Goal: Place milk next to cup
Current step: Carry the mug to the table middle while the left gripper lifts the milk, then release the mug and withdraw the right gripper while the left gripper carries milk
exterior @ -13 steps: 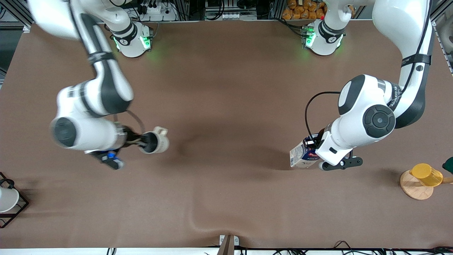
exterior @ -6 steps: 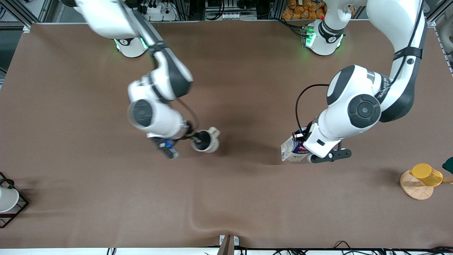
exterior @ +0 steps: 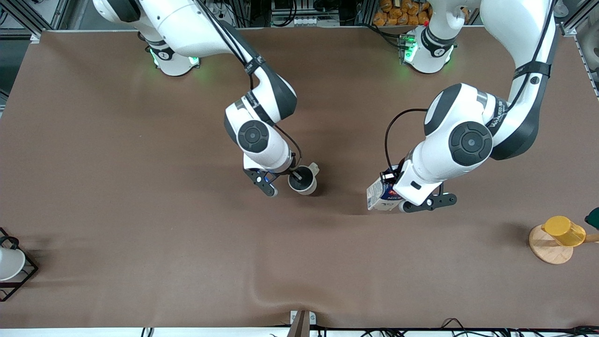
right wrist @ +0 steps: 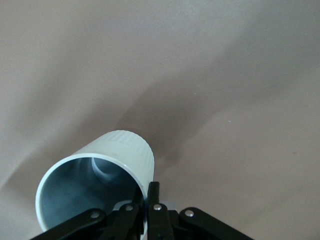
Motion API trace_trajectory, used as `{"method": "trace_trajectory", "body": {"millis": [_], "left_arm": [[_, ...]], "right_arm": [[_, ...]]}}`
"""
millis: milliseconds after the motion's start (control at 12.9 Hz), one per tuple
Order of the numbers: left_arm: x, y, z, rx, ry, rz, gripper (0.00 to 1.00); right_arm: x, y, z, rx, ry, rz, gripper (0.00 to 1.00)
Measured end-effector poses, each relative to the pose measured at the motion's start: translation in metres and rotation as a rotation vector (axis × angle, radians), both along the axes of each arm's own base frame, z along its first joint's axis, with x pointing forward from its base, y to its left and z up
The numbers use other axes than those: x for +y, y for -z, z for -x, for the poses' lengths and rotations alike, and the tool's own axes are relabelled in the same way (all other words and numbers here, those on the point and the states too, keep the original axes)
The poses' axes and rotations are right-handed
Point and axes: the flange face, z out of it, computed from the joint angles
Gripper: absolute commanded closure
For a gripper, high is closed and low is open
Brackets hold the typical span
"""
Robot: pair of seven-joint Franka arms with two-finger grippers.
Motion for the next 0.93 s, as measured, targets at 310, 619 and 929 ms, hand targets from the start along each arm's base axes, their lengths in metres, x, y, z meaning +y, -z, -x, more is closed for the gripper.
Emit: {"method": "trace_trajectory", "body": {"millis": [310,619,929], "left_arm": [[0.000,0.001,0.000,0.003,0.000,-0.001,1.00],[0.000,0.001,0.000,0.004,0.000,-0.002,1.00],[-0.014,0.003,0.008,0.018,0.026,-0.007,1.00]], "right_arm": [[0.013,0.017,0.007,-0.021,0.006,0.010,0.10],[0.010,0.005,0.000,-0.036,-0.014,0.042,0.00],[-0.061,-0.082,-0.039,0.152,-0.059,0.135,0.00]]}}
